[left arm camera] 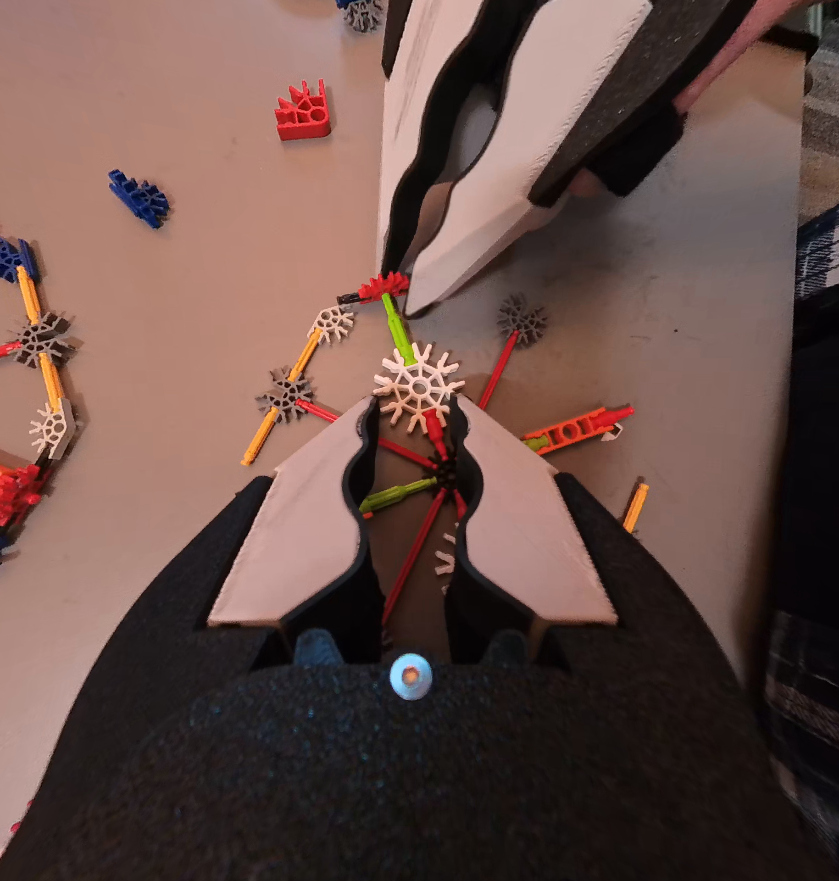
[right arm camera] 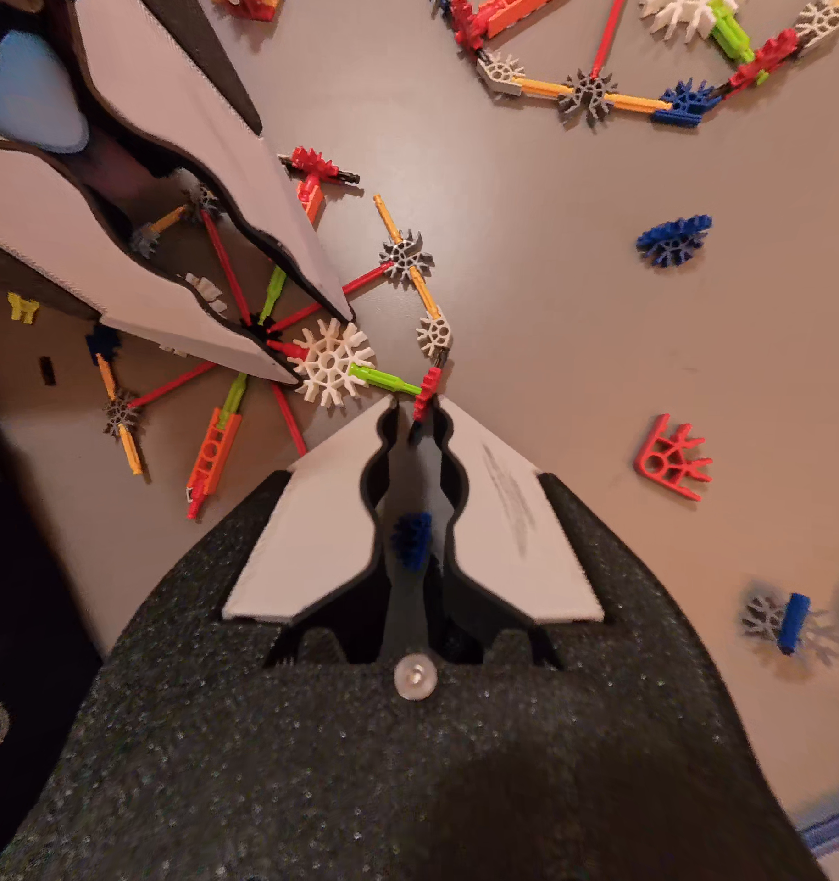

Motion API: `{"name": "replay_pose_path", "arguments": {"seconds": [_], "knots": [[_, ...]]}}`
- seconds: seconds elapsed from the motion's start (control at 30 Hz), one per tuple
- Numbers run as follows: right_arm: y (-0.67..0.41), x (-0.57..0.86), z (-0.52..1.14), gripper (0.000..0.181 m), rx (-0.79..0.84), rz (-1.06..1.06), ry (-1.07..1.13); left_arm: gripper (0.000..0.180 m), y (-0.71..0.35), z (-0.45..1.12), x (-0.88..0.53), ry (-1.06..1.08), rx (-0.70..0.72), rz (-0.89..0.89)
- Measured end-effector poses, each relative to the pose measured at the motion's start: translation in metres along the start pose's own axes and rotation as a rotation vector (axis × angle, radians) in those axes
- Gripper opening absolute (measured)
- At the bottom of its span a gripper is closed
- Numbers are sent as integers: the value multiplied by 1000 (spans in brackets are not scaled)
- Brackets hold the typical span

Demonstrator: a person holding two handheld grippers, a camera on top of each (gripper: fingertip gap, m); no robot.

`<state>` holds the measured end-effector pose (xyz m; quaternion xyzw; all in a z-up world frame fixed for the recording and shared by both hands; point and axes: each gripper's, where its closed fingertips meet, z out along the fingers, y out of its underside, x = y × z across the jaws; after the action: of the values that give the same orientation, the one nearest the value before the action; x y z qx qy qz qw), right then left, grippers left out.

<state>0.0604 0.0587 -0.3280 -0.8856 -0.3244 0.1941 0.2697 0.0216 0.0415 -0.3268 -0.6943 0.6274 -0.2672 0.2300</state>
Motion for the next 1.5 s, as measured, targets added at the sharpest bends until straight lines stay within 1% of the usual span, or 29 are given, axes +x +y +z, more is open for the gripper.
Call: {"name": "replay_pose_path", "arguments": {"seconds": [0.03, 0.13, 0.23, 0.27, 0.43, 0.5, 0.63, 0.7, 0.8, 0.93, 1.0, 1.07, 1.17, 1.23, 1.33, 1.4, 1.47, 1.5], "knots": [[-1, -1, 0, 14, 9, 2, -11, 27, 0, 0, 0, -1, -2, 5], [-4, -2, 0, 19, 30, 13, -33, 27, -1, 0, 0, -2, -5, 20], [-5, -3, 2, 17, 34, -21, -22, 27, -1, 0, 0, -9, -6, 31], [-5, -4, 2, 21, 30, -22, -26, 27, -1, 0, 1, -4, -6, 27], [-5, -9, 3, 16, 35, -30, -55, 27, -1, 0, 1, 0, 2, 22], [-5, -4, 3, 23, 25, -14, -23, 27, -2, 0, 0, -5, 0, 20], [-5, -2, 0, 11, 24, -55, 33, 27, -2, 0, 1, -9, -2, 22], [-7, -3, 0, 5, 48, -30, 29, 27, -2, 0, 0, -11, 0, 18], [-9, -2, 0, 4, 56, -41, 67, 27, -3, -1, -1, -15, -2, 17], [-9, 0, -1, 5, 79, -39, 112, 27, -3, -1, -1, -23, 2, 24], [-7, 3, -2, 12, 87, -25, 148, 27, -3, -1, 0, -24, 4, 26], [-6, 4, -3, 15, 95, -1, 159, 27, -3, -1, 1, -24, 8, 25], [-5, 2, -3, 12, 102, 24, 147, 27, -3, -2, 2, -28, 12, 27], [-4, 0, -5, 18, 106, 42, 137, 27, -3, -2, 2, -34, 12, 30], [1, -1, -4, 21, 95, 49, 130, 27, -4, -2, 3, -39, 15, 44], [2, -1, -2, 21, 109, 74, 108, 27, -4, -2, 4, -35, 18, 41], [3, -2, -3, 14, 111, 81, 96, 27, -4, -2, 4, -35, 16, 41], [3, -2, -3, 14, 110, 79, 95, 27, -4, -2, 4, -33, 15, 40]]}}
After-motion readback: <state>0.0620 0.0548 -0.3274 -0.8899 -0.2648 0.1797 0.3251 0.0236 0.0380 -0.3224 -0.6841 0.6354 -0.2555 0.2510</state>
